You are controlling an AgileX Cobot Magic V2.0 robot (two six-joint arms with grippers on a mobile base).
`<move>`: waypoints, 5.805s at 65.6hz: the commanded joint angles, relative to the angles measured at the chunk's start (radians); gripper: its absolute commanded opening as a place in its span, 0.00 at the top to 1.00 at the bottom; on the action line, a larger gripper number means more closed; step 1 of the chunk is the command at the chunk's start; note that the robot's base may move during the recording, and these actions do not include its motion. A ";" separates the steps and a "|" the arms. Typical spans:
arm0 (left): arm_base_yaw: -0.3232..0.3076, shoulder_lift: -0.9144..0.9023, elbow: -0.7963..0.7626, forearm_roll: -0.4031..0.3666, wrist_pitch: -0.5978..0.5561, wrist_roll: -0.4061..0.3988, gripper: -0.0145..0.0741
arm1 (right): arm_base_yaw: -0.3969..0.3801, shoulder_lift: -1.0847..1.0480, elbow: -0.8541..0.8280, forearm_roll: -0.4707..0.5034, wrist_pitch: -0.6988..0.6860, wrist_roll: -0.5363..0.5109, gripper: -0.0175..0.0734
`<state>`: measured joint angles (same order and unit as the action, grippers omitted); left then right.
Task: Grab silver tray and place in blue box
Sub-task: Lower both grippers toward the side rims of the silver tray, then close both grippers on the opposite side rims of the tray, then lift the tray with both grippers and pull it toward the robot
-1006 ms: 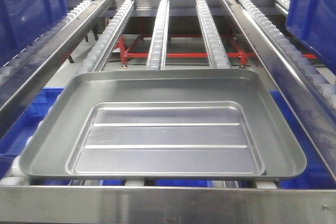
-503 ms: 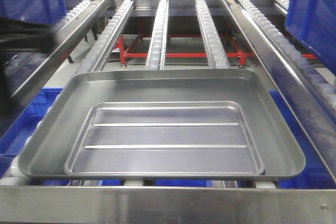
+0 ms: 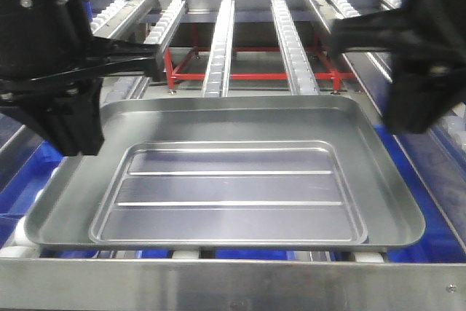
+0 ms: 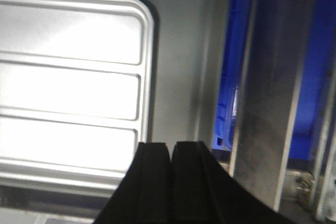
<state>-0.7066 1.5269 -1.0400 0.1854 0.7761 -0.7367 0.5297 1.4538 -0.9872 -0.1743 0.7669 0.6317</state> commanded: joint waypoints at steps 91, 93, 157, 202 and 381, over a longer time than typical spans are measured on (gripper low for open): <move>0.064 0.094 -0.033 -0.008 -0.122 -0.001 0.95 | 0.001 0.167 -0.025 0.037 -0.134 0.005 0.70; 0.064 0.094 -0.033 -0.008 -0.119 -0.001 0.95 | 0.001 0.171 -0.025 0.037 -0.134 0.005 0.67; 0.064 0.119 -0.033 -0.036 -0.110 -0.001 0.63 | 0.000 0.180 -0.030 0.037 -0.129 0.016 0.37; 0.064 0.165 -0.033 -0.027 -0.142 0.030 0.66 | -0.023 0.182 -0.030 0.036 -0.159 0.016 0.37; 0.046 0.003 -0.110 -0.033 0.008 0.013 0.95 | -0.015 0.049 -0.064 0.051 -0.084 0.085 0.75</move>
<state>-0.6449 1.6331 -1.1177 0.1349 0.7553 -0.7038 0.5090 1.6027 -1.0239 -0.0969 0.6662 0.6905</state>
